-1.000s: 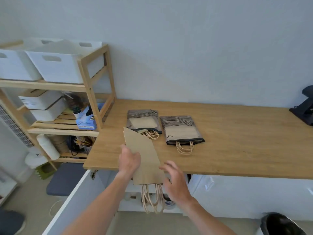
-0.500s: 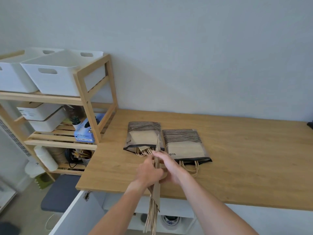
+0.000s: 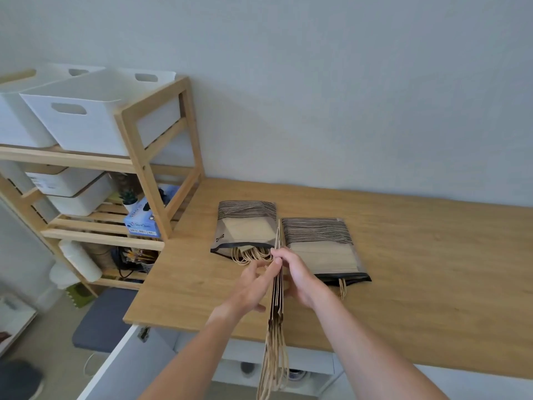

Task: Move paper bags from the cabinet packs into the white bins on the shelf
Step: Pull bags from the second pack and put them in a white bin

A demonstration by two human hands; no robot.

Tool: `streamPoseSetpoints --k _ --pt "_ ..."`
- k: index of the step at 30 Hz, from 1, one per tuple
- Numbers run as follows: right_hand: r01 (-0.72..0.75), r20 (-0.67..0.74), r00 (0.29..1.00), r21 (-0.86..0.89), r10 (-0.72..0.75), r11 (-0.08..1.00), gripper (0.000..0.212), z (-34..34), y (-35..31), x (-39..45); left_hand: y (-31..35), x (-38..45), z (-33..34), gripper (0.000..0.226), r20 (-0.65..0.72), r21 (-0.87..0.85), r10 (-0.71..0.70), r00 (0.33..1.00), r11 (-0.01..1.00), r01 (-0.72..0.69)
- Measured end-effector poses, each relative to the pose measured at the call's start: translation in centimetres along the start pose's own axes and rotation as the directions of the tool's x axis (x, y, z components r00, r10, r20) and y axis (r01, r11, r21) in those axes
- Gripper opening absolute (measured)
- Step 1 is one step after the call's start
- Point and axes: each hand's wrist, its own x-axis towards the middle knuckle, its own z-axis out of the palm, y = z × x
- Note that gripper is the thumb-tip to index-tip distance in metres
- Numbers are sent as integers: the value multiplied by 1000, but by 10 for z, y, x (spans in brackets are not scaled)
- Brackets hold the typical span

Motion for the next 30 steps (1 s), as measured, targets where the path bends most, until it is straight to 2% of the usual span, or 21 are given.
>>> streamPoseSetpoints --k 3,5,7,9,13,16,18,22,26,30 --pt "24 -44 999 -2 -24 1000 62 -1 4 5 3 8 3 63 63 -37 26 998 999 -24" --pt "-9 -48 999 11 9 1000 63 -3 5 0 1 12 5 60 74 -52 38 997 998 -34" --pt "-28 -25 999 61 30 998 65 -7 7 -4 -1 13 6 45 31 -96 51 998 994 -48" --pt "-12 5 1000 128 11 992 56 -12 9 -8 -3 14 5 35 -45 -94 88 995 991 -92" --pt "55 -94 994 64 -49 996 37 -13 7 -16 -9 23 -4 35 -194 36 256 947 967 -253" --pt "91 -85 993 52 -86 994 40 -12 11 -14 0 21 -10 42 -156 183 390 908 914 -361" --pt "57 -42 998 98 -53 994 35 -10 15 -8 7 18 -9 39 -114 245 410 905 894 -374" --pt "37 -34 999 96 -34 995 73 -1 21 6 12 8 -2 32 -89 178 389 917 912 -369" --pt "14 -65 998 140 -5 990 78 -1 23 8 10 4 3 39 -49 124 382 923 919 -374" --pt "19 -46 999 187 -10 982 77 -1 20 1 12 7 7 39 -24 174 396 918 906 -387"
